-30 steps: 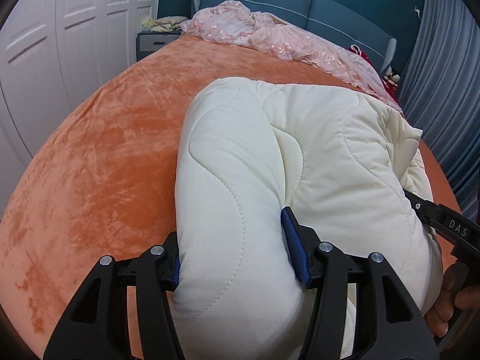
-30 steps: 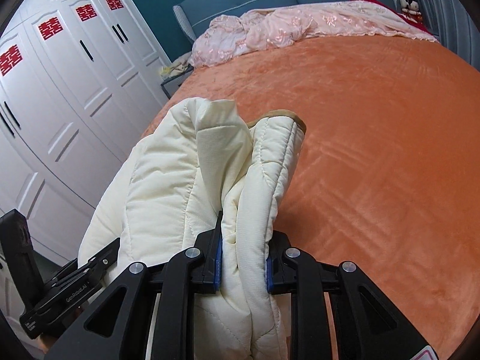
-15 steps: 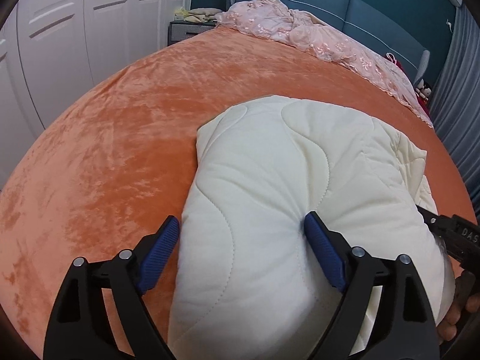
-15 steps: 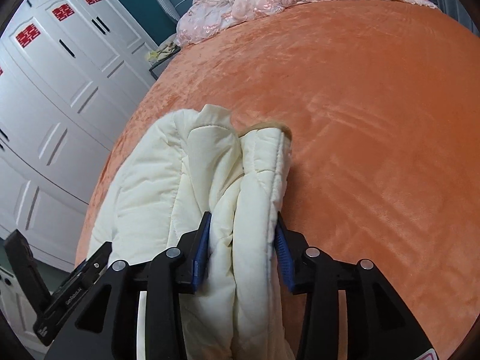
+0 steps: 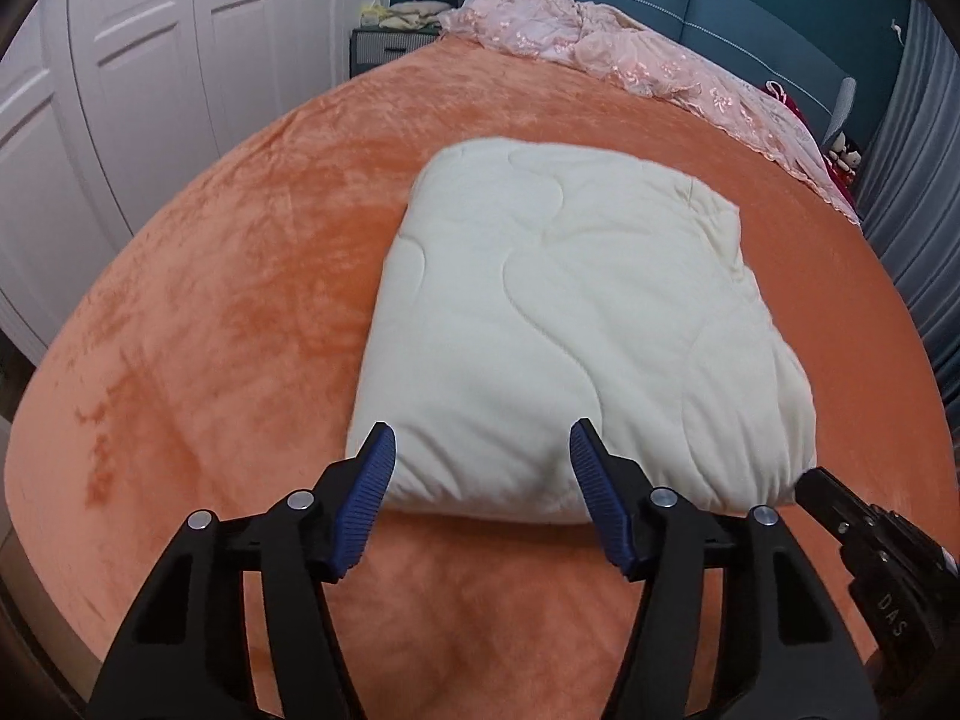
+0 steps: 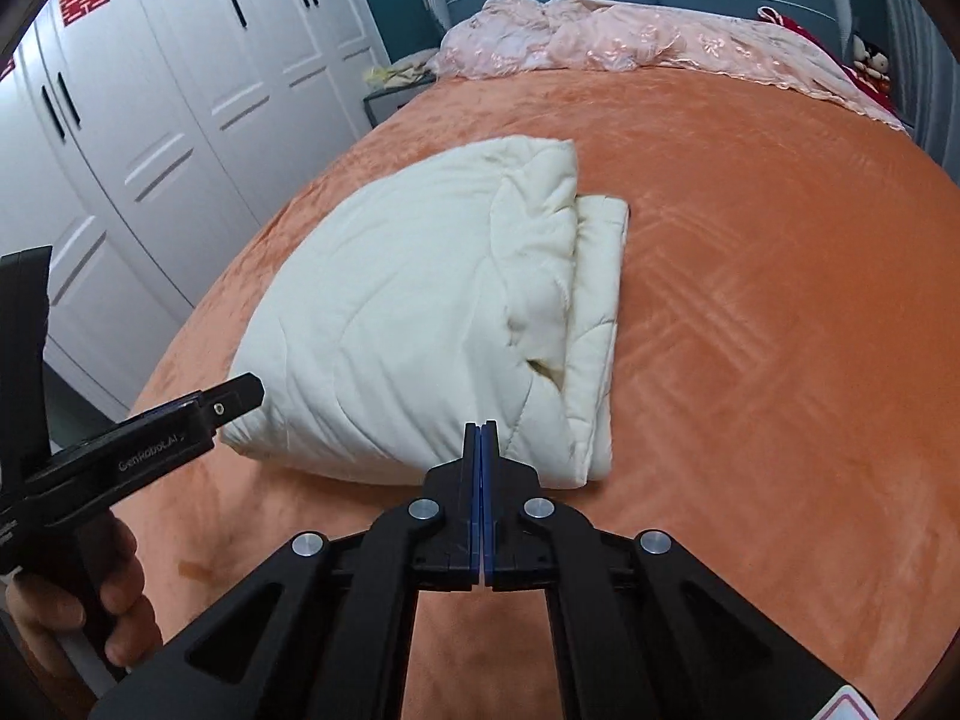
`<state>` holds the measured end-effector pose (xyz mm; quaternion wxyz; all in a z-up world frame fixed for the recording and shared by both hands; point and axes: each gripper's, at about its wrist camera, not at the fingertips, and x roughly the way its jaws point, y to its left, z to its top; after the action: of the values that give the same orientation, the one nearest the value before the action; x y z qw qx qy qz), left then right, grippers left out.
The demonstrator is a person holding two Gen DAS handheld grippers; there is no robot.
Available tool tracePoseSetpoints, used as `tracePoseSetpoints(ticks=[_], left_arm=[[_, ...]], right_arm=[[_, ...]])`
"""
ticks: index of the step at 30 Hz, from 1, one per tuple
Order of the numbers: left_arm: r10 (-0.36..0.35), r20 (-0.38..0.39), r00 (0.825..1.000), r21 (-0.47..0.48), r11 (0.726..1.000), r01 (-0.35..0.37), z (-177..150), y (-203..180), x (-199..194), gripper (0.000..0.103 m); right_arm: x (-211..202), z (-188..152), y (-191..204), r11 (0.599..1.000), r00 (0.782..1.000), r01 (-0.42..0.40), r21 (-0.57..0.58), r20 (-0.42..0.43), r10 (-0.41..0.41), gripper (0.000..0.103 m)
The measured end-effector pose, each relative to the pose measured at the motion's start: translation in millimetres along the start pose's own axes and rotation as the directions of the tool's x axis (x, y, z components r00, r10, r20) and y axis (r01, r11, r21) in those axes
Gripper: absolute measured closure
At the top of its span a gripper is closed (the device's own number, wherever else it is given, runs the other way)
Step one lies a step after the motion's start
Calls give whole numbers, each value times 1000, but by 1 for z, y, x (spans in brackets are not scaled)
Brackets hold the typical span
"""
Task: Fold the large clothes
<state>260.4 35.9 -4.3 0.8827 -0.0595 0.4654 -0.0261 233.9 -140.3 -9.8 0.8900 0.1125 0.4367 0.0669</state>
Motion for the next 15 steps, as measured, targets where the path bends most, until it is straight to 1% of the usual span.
tracePoseSetpoints(ticks=[2, 5, 6, 9, 12, 15], left_arm=[[27, -15, 1000, -2, 1000, -27, -12, 5, 7, 45], [80, -32, 996, -9, 997, -80, -15, 16, 21, 45], [82, -37, 996, -14, 997, -82, -13, 21, 26, 45], [50, -67, 997, -19, 999, -51, -6, 29, 47, 44], [58, -71, 996, 32, 998, -55, -1, 24, 67, 43], [66, -71, 995, 58, 996, -62, 3, 22, 81, 39]], right_arm=[[15, 1, 0, 1000, 999, 24, -15, -33, -24, 103], [34, 6, -10, 999, 998, 30, 25, -63, -29, 103], [39, 6, -12, 999, 997, 28, 45, -69, -25, 103], [56, -1, -21, 995, 995, 10, 98, -104, 1, 103], [71, -11, -22, 994, 992, 23, 111, -127, -8, 103], [85, -20, -27, 987, 990, 7, 160, -141, 15, 103]])
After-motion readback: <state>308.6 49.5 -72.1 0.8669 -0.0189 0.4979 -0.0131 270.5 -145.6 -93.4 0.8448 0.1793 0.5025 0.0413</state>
